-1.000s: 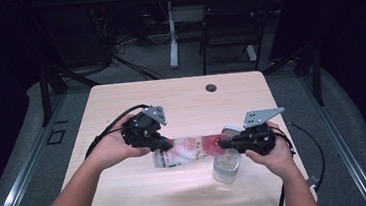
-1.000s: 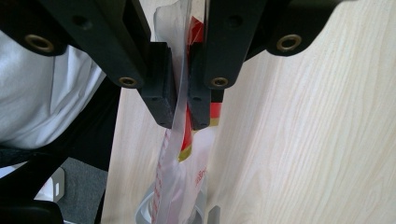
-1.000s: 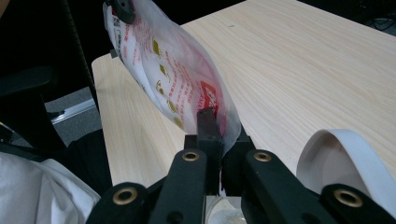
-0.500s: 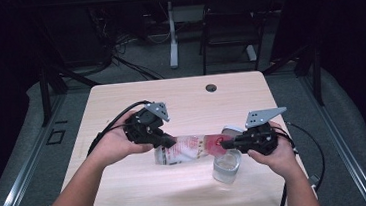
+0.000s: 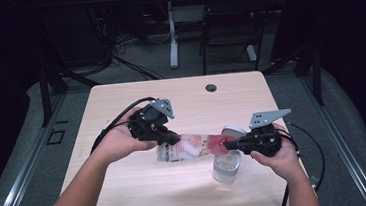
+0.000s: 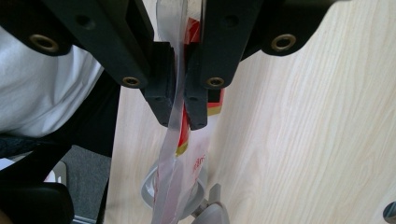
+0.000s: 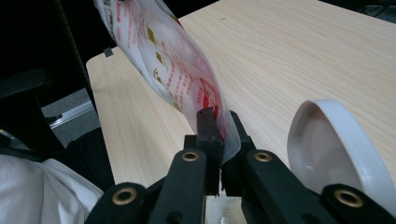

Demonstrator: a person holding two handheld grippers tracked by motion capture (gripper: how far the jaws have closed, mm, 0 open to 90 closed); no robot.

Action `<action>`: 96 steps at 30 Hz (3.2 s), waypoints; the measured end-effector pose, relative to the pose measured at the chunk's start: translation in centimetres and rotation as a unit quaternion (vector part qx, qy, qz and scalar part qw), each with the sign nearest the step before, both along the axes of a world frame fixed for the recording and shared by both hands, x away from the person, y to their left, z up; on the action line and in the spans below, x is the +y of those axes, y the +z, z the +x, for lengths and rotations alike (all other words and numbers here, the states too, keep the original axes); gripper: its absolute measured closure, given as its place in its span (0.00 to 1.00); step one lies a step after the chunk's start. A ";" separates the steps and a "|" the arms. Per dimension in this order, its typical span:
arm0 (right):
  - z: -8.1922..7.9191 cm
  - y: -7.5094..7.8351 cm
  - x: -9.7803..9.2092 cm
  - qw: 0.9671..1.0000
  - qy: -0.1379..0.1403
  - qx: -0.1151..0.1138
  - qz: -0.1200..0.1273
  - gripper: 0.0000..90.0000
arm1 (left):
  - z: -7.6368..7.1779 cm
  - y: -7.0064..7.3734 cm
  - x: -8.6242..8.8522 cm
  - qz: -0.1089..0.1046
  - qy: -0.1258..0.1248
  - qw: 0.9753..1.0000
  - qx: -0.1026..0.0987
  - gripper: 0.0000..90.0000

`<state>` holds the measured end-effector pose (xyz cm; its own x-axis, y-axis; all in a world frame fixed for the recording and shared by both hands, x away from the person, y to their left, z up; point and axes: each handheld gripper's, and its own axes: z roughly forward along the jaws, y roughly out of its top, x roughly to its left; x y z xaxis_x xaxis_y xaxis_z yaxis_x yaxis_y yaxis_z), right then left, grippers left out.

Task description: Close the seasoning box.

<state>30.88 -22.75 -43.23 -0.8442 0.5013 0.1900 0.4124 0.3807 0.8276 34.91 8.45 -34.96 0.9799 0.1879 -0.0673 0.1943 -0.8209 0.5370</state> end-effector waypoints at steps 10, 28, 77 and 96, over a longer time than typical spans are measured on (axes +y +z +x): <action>-0.4 -0.1 -0.3 1.000 -0.002 -0.006 -0.003 0.99 | 0.0 0.4 -0.4 -0.006 -0.004 1.000 -0.005 0.96; -0.7 -0.2 -1.3 1.000 -0.008 -0.003 0.012 0.98 | 0.1 1.2 -1.5 -0.012 -0.016 1.000 -0.007 0.96; -0.7 -0.5 -2.7 0.999 -0.024 0.005 0.020 0.99 | 0.9 1.9 -3.0 -0.034 -0.020 0.999 -0.004 0.95; -0.6 -0.8 -3.7 0.999 -0.041 0.008 0.022 0.99 | 1.5 2.0 -4.3 -0.036 -0.021 0.999 -0.001 0.95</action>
